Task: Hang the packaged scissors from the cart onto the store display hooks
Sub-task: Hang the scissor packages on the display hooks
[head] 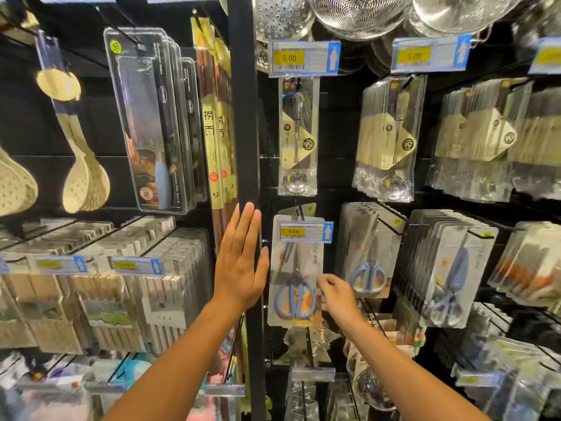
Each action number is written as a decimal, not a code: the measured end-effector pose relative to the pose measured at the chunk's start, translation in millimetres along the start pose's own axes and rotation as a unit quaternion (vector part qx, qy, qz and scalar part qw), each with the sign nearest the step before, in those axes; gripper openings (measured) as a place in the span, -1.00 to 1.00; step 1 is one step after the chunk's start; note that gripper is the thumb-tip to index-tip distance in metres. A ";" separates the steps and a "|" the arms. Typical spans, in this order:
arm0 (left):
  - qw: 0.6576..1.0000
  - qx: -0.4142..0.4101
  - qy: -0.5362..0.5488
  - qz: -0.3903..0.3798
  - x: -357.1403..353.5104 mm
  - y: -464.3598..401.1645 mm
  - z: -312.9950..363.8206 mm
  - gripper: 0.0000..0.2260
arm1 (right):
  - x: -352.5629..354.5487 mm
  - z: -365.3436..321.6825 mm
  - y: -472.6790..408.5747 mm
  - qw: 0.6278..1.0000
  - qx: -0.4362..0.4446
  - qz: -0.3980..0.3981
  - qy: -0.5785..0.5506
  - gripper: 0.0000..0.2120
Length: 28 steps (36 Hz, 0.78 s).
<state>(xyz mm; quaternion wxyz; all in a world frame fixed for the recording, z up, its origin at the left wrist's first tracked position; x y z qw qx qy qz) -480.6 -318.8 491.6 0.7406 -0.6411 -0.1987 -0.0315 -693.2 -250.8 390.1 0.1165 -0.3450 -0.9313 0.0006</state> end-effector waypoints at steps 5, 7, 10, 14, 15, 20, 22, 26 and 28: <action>1.000 -0.003 0.003 0.008 -1.8 0.2 -2.3 -0.35 | -4.6 -5.4 -22.0 1.000 0.002 0.023 0.014 -0.72; 1.000 -0.007 0.005 0.010 -2.9 0.4 -3.7 -0.34 | -6.5 -7.1 -31.1 0.999 0.005 0.027 0.025 -0.71; 1.000 -0.007 0.007 0.013 -4.2 0.8 -5.1 -0.35 | -10.0 -1.2 -51.2 0.999 -0.013 0.036 0.030 -0.72; 1.000 -0.009 0.006 0.014 -5.6 1.3 -6.5 -0.35 | -14.7 14.0 -76.4 0.997 -0.038 0.056 0.045 -0.68; 1.000 -0.010 0.005 0.015 -5.8 1.3 -6.6 -0.36 | -16.1 17.0 -80.2 0.997 -0.045 0.057 0.038 -0.66; 1.000 -0.014 0.006 0.017 -6.6 1.8 -7.5 -0.35 | -21.4 43.3 -99.5 0.996 -0.069 0.046 0.025 -0.56; 1.000 -0.009 0.004 0.017 -7.0 1.4 -9.3 -0.36 | -21.6 60.5 -108.1 0.995 -0.087 0.033 0.027 -0.53; 1.000 -0.008 0.003 0.016 -7.4 3.3 -8.0 -0.36 | -18.2 64.2 -80.5 0.992 -0.115 -0.024 0.050 -0.43; 1.000 -0.009 0.003 0.022 -6.5 2.0 -5.8 -0.37 | -17.7 61.2 -60.7 0.988 -0.116 -0.057 0.081 -0.44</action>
Point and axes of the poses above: each hand's wrist, its own y-axis away from the middle knuckle, its own x-axis out of the back of the hand, z = x × y, the point moved 2 cm from there along -y, towards the middle knuckle, and after that the axes turned 1 degree about y, right-handed, at the moved point
